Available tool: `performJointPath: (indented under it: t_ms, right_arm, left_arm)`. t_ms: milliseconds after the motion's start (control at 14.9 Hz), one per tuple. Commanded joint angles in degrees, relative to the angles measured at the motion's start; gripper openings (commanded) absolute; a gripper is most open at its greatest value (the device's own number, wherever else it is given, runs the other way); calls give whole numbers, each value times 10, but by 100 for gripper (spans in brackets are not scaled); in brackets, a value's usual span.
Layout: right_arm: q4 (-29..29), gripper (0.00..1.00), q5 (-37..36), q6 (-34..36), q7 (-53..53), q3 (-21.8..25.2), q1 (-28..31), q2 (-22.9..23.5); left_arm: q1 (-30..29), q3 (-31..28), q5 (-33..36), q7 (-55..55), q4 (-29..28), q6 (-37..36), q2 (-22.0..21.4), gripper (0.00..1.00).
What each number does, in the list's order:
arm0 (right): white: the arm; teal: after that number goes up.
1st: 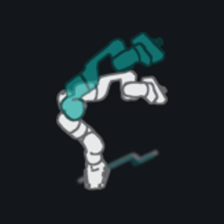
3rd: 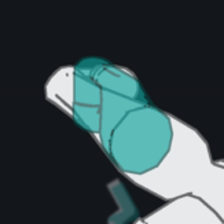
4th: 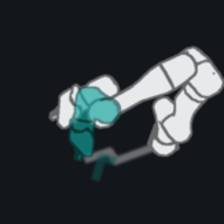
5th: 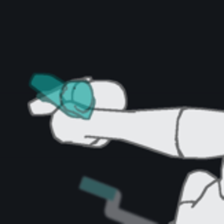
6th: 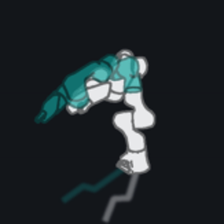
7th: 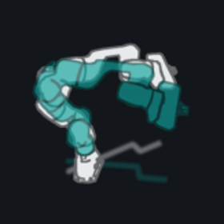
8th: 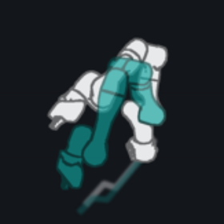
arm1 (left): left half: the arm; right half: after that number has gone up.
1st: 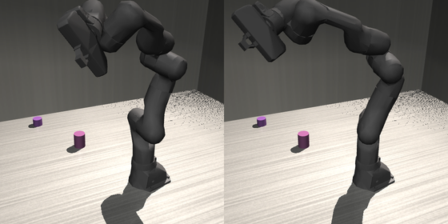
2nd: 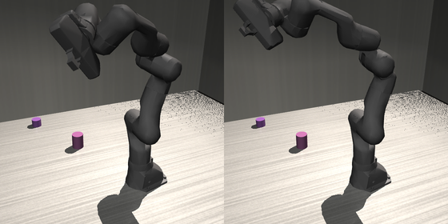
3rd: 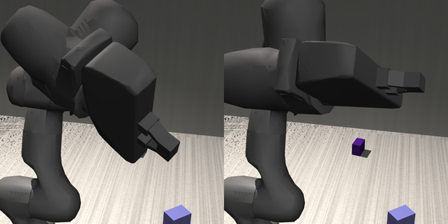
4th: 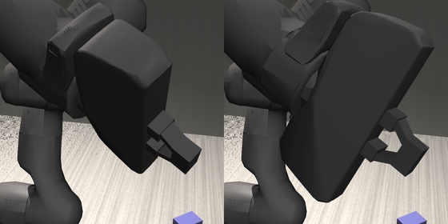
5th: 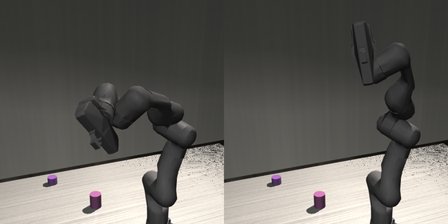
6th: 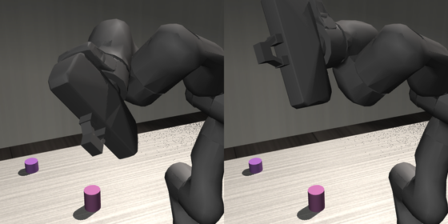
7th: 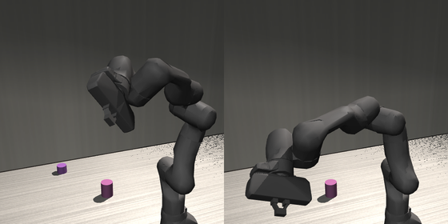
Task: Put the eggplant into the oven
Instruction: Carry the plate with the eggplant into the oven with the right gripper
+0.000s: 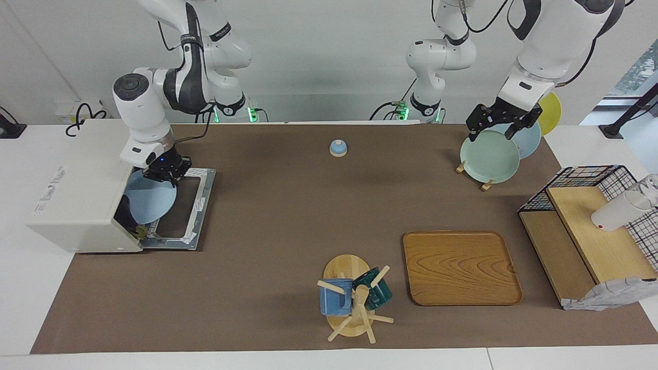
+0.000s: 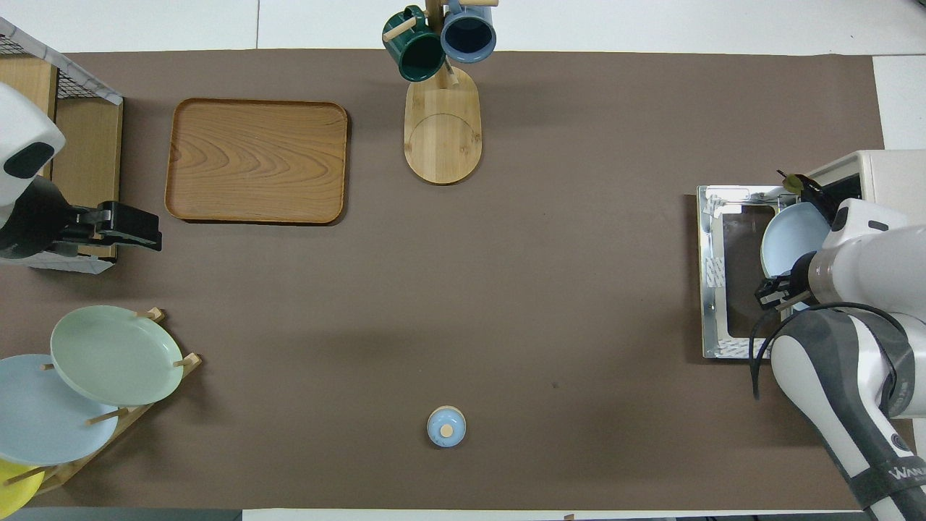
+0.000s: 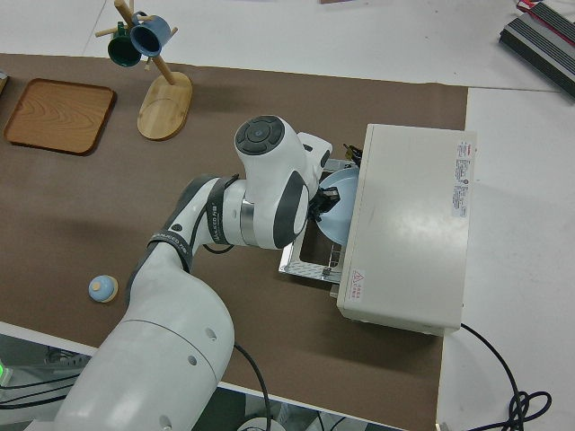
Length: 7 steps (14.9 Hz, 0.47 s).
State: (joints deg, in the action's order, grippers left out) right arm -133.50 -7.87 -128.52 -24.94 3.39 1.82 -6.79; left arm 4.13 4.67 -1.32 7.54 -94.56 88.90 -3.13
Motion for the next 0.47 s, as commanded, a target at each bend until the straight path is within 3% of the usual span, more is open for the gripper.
performJointPath:
  t_ms: [0, 67, 202, 336, 404]
  right_arm:
    - [-11, 27, 12, -11, -14, -5, 10, -2]
    - [-9, 34, 12, -9, -15, -5, 9, -2]
    - [4, 36, 12, 1, -14, -7, 1, 0]
    - [30, 36, 13, 32, -9, -8, -32, 2]
    - [41, 28, 13, 41, -2, -8, -47, 5]
  left_arm:
    - [-7, 5, 0, -5, 0, -9, -3, 100]
    - [-7, 4, 0, -5, 0, -9, -3, 100]
    - [-7, 4, 0, -5, 0, -9, -3, 100]
    - [-7, 4, 0, -5, 0, -9, -3, 100]
    - [-7, 4, 0, -5, 0, -9, -3, 100]
